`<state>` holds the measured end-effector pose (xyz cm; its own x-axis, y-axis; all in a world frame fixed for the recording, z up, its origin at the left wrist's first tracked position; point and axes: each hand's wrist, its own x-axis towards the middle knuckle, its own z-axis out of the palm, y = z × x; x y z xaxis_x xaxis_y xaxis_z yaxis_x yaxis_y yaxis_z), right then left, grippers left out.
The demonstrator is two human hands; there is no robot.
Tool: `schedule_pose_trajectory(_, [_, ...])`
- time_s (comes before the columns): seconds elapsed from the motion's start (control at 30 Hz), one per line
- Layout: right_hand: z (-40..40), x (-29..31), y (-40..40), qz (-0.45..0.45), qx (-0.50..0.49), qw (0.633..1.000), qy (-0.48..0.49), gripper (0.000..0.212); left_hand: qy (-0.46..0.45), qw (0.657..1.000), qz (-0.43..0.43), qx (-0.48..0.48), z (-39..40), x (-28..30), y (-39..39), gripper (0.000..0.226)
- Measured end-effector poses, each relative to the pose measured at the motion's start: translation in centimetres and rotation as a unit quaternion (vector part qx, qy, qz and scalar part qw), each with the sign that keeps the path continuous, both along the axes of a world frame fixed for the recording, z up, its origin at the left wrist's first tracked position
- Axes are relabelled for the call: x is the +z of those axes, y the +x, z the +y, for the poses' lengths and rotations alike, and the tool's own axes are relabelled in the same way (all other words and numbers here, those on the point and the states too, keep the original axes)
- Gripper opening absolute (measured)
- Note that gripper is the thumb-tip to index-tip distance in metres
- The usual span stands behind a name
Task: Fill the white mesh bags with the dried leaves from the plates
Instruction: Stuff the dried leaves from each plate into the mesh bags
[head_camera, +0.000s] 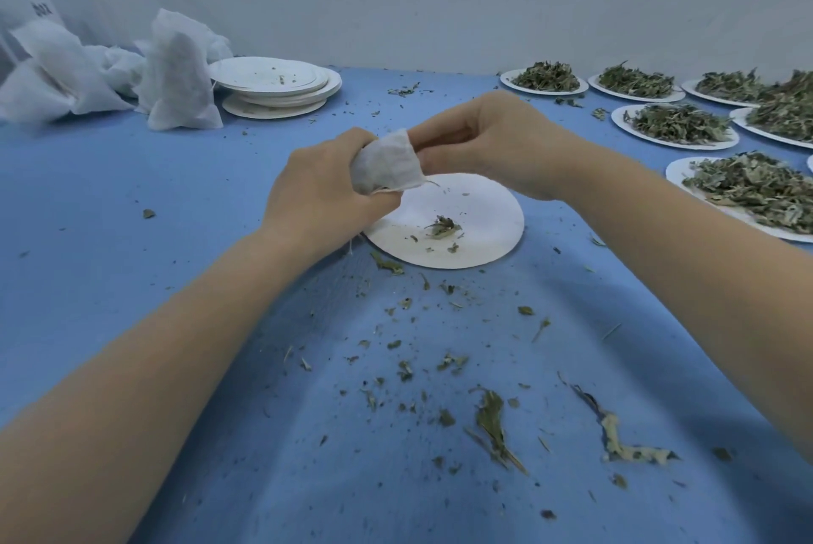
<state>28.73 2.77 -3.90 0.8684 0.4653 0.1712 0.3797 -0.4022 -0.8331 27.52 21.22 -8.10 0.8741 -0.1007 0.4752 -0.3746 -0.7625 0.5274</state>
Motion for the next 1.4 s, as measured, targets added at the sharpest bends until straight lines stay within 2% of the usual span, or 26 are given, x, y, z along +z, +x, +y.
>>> schedule_pose_trajectory(0.17, [1.4,-0.5,-0.6,-0.071,-0.097,0.992,-0.046,0.017,0.038,0.999,-0.019,-0.013,-0.6,-0.1,-0.2,0.031])
schedule_pose_trajectory(0.27, [2.9,-0.7,-0.9,-0.097,-0.115,0.985,-0.081,0.011,0.039,0.998,-0.037,-0.024,-1.2,-0.2,-0.5,0.031])
schedule_pose_trajectory(0.37, [3.0,-0.6,-1.2,-0.053,-0.052,0.994,-0.086,0.015,0.011,0.999,-0.031,-0.032,-1.3,0.1,-0.7,0.034])
schedule_pose_trajectory(0.47, [1.9,0.0,-1.5,-0.011,0.020,0.995,-0.101,0.014,0.037,0.998,-0.032,-0.035,-0.9,0.4,-0.4,0.044])
schedule_pose_trajectory(0.57, [0.4,0.3,-1.5,-0.023,0.008,0.999,-0.043,0.016,0.075,0.997,-0.026,-0.015,-0.2,0.4,-0.2,0.047])
schedule_pose_trajectory(0.63, [-0.4,0.0,-1.4,-0.046,-0.055,0.997,-0.003,0.016,0.099,0.995,-0.023,-0.003,0.0,0.3,-0.1,0.048])
schedule_pose_trajectory(0.67, [-0.6,-0.3,-1.4,-0.061,-0.097,0.993,-0.018,0.013,0.105,0.994,-0.018,0.002,0.2,0.3,0.0,0.049])
schedule_pose_trajectory(0.73, [-0.9,-1.1,-1.4,-0.091,-0.140,0.976,-0.137,0.009,0.111,0.994,-0.007,0.009,0.4,0.2,0.0,0.050])
schedule_pose_trajectory(0.8, [-0.8,-2.0,-1.5,-0.088,-0.110,0.949,-0.282,0.019,0.113,0.993,0.000,0.014,0.7,0.1,0.1,0.049])
schedule_pose_trajectory(0.87, [-0.4,-2.6,-1.7,-0.086,-0.078,0.934,-0.339,0.024,0.115,0.993,-0.001,0.017,0.9,0.0,0.2,0.050])
schedule_pose_trajectory(1.03, [0.1,-2.3,-2.0,-0.118,-0.075,0.940,-0.310,0.012,0.121,0.993,-0.002,0.018,1.1,-0.2,0.3,0.050])
schedule_pose_trajectory(1.2, [0.7,-0.9,-1.9,-0.129,-0.156,0.975,-0.088,0.013,0.121,0.993,-0.012,0.008,1.0,-0.3,0.3,0.045])
schedule_pose_trajectory(1.33, [3.1,-1.0,-1.9,-0.148,-0.134,0.979,-0.050,0.015,0.063,0.998,-0.024,-0.018,0.3,-0.4,0.0,0.036])
schedule_pose_trajectory(1.4, [3.7,-1.1,-1.9,-0.128,-0.107,0.985,-0.033,0.015,0.025,0.999,-0.025,-0.029,0.2,-0.5,0.0,0.032])
